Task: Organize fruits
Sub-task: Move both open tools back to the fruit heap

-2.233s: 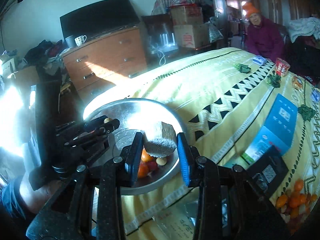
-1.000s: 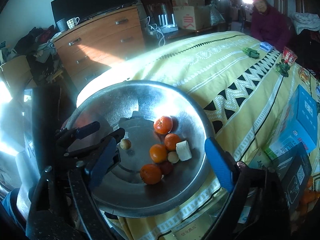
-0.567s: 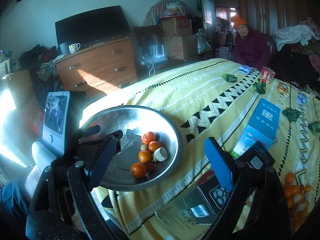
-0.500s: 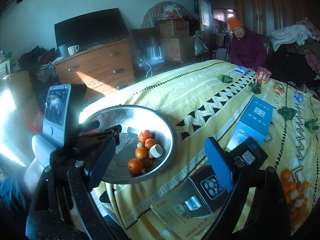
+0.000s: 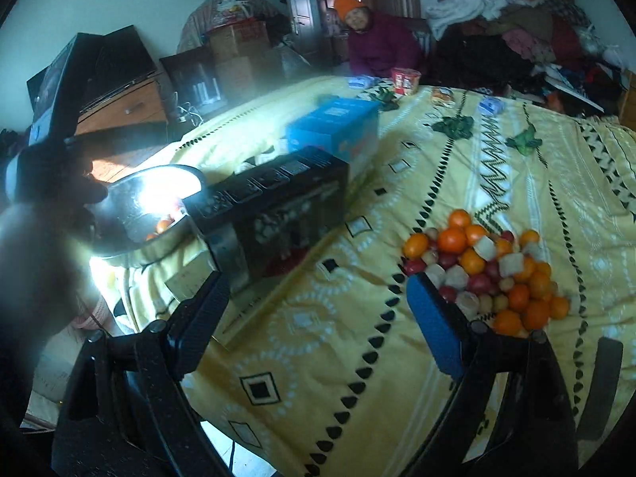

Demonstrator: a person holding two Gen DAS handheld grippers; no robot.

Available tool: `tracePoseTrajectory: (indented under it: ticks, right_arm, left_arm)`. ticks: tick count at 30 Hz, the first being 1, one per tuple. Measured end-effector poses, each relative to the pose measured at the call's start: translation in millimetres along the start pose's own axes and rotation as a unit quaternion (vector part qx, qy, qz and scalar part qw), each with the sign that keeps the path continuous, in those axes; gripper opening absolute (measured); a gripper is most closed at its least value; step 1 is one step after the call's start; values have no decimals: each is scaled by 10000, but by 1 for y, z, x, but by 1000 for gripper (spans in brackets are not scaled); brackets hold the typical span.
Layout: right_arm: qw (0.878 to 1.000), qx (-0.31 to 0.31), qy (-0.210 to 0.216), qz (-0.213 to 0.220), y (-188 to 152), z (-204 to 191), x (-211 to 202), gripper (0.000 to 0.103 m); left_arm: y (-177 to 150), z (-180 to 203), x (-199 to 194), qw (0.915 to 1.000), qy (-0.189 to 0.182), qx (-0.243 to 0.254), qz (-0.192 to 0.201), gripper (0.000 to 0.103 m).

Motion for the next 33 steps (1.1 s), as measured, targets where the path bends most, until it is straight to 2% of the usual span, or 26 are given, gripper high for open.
tracePoseTrajectory:
  ticks: [4,6,9,10,11,12,13,14,18,21,23,25,28,31,33]
  right_arm:
    - [9991,384,-23,-167,-21,30,0,91]
    - [9982,552,-30,-230,-31,42,-1,91]
    - [9969,737,-79,-271,-44,58,-4,91]
    - [9965,793,-115,-254,-47,63,-6,91]
    - [9960,852,-138,-209,-50,69,-10,91]
    - [9956,908,-160,-152,-53,74,-14,91]
    - [9952,953,-208,-113,-56,81,-17,91]
    - [9946,988,-297,-100,-62,88,-18,91]
    - [9901,1275,-513,-274,-87,119,-13,91]
    - [9880,1355,-670,-332,-105,135,-9,91]
    - [9879,1322,-729,-360,-111,144,-6,91]
    - [9878,1242,-873,-350,-118,153,-3,91]
    - [9865,1273,-970,-338,-128,166,0,91]
    - [9858,1236,-1088,-334,-140,174,9,91]
    - [9835,1332,-1121,-484,-145,182,20,91]
  left_arm:
    - [4,36,-4,9996,-184,230,-18,76]
    - [16,51,-11,9990,-295,333,33,76]
    - [50,58,-45,9970,-455,203,586,76]
    - [59,60,-56,9955,-530,118,782,79]
    - [66,60,-65,9940,-581,51,929,88]
    - [70,63,-73,9922,-631,-3,1078,92]
    - [69,66,-75,9913,-650,-14,1141,96]
    - [65,73,-73,9912,-688,42,1129,97]
    - [21,112,-32,9939,-843,586,411,97]
    - [-22,139,8,9887,-1232,808,-290,96]
    - [-50,160,29,9847,-1297,969,-650,89]
    - [-71,176,42,9805,-1236,1206,-934,87]
    - [-90,197,47,9772,-1086,1493,-1053,87]
    - [-94,205,43,9792,-926,1535,-950,87]
    - [-92,209,40,9804,-861,1555,-852,87]
Point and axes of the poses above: each gripper's, at about its wrist camera, not at the fingertips, and x roughly the way its jaws point, z to its right, y to its top, the point moved 1 cm from there along x, roughly the way its jaws point, and after that the axes turned 8 degrees about -z, right-handed, at the moved point
